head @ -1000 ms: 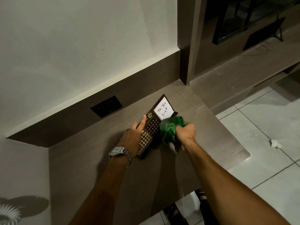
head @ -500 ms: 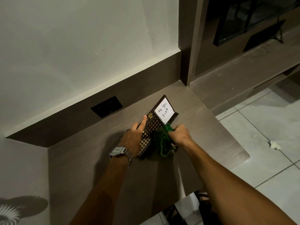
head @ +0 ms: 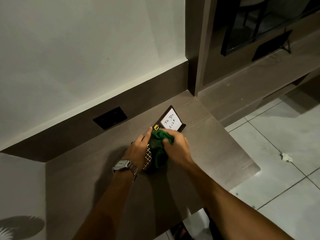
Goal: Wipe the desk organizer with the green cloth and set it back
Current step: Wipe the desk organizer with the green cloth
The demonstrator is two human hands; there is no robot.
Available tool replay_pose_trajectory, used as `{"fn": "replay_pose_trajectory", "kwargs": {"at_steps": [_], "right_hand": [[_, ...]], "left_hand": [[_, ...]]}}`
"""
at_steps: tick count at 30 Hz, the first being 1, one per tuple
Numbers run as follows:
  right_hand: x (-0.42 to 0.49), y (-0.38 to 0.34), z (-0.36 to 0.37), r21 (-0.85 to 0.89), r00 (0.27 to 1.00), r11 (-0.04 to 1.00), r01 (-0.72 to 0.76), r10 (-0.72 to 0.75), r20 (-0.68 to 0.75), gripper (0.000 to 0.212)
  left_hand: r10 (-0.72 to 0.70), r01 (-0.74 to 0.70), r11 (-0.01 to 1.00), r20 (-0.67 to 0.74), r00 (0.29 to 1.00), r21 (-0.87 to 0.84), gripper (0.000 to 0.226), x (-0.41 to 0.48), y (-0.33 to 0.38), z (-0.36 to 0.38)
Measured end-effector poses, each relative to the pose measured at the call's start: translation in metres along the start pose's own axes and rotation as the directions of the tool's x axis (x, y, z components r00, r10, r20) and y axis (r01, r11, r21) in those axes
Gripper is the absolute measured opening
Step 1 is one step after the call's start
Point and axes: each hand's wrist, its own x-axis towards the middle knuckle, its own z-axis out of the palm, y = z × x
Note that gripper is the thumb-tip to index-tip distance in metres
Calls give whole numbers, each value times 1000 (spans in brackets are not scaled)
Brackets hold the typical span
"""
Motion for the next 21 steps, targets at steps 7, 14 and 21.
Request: {"fn": "replay_pose_trajectory", "kwargs": {"at_steps": [7, 14, 21], "right_hand": [[-8, 13, -3, -27, 994, 1000, -8, 11, 105, 34], [3, -1, 8, 134, 990, 983, -124, 132, -52, 35], [8, 27, -29, -72, 944, 968, -241, 217, -251, 39]], "left_hand": [[110, -114, 992, -78, 991, -55, 94, -6, 2, 0], [62, -65, 997, -59, 996, -50, 87, -7, 3, 0], [81, -82, 996, -48, 996, -18, 93, -5, 4, -1]]}}
